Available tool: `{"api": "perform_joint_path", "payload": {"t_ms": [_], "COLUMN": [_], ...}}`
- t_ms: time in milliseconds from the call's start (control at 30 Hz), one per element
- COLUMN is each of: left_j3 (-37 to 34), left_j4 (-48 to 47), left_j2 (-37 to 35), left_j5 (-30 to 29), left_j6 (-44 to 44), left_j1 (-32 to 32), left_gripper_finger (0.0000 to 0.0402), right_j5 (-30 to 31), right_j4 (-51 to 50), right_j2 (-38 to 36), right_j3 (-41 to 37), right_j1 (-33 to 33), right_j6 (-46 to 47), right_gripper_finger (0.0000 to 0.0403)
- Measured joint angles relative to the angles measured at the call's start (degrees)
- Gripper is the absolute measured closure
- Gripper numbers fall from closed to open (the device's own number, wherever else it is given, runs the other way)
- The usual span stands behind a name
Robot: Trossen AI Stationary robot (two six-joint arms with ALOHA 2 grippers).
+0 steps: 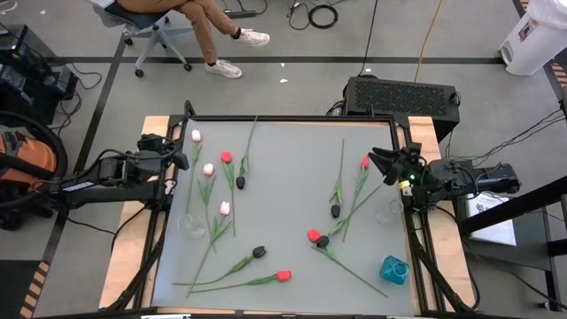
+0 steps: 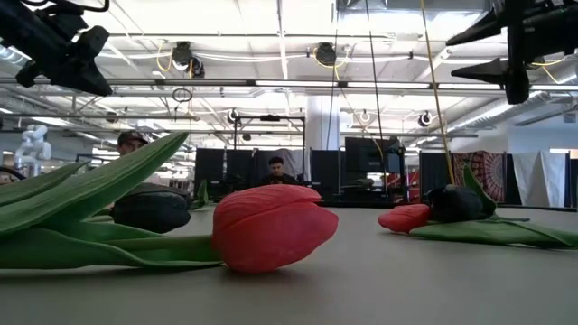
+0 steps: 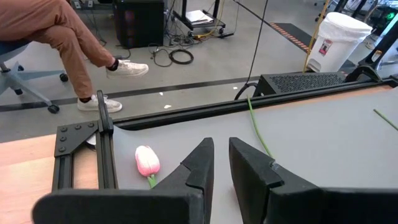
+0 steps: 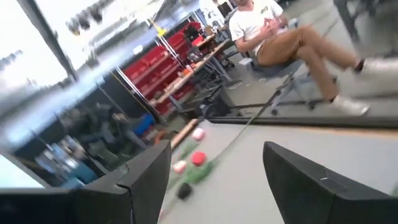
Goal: Sort flowers into vase by color
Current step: Put the top right red tulip into the left transparent vase
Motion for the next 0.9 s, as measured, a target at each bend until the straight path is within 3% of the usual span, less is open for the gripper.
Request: {"api": "perform_joint_path", "payload": {"t_ms": [167,300,433,667,900], "left_j3": [-0.02,-0.01,0.00,0.00,-0.02], "left_j4": [0.16,2.23,2.94,4.93,10.25], "left_j2": [0.00,0.00,0.00,0.00,0.04], "left_j5": [0.71,5.93,13.92,22.14,24.40], "left_j6": [-0.02,-0.29,-4.63,-8.47,-23.60], "left_j1": [0.00,0.00,-0.02,-0.02,-0.02], "left_gripper_finger": [0.0346,0.0346,0.0346,0.0346,0.0346], "right_j5": [0.00,0.22,0.21,-0.08,-0.20], "right_j4": [1.08,1.47,1.47,4.82,14.30], "right_j2": [0.00,0.00,0.00,1.52,4.14], "right_j3": [0.00,0.00,0.00,0.00,0.00], "right_j1": [0.00,0.00,0.00,0.00,0.00], "right_j6": [14.75,24.57,28.09,31.58,28.46], "right_gripper_finger": [0.0156,0.0156,0.0156,0.0156,0.0156]}}
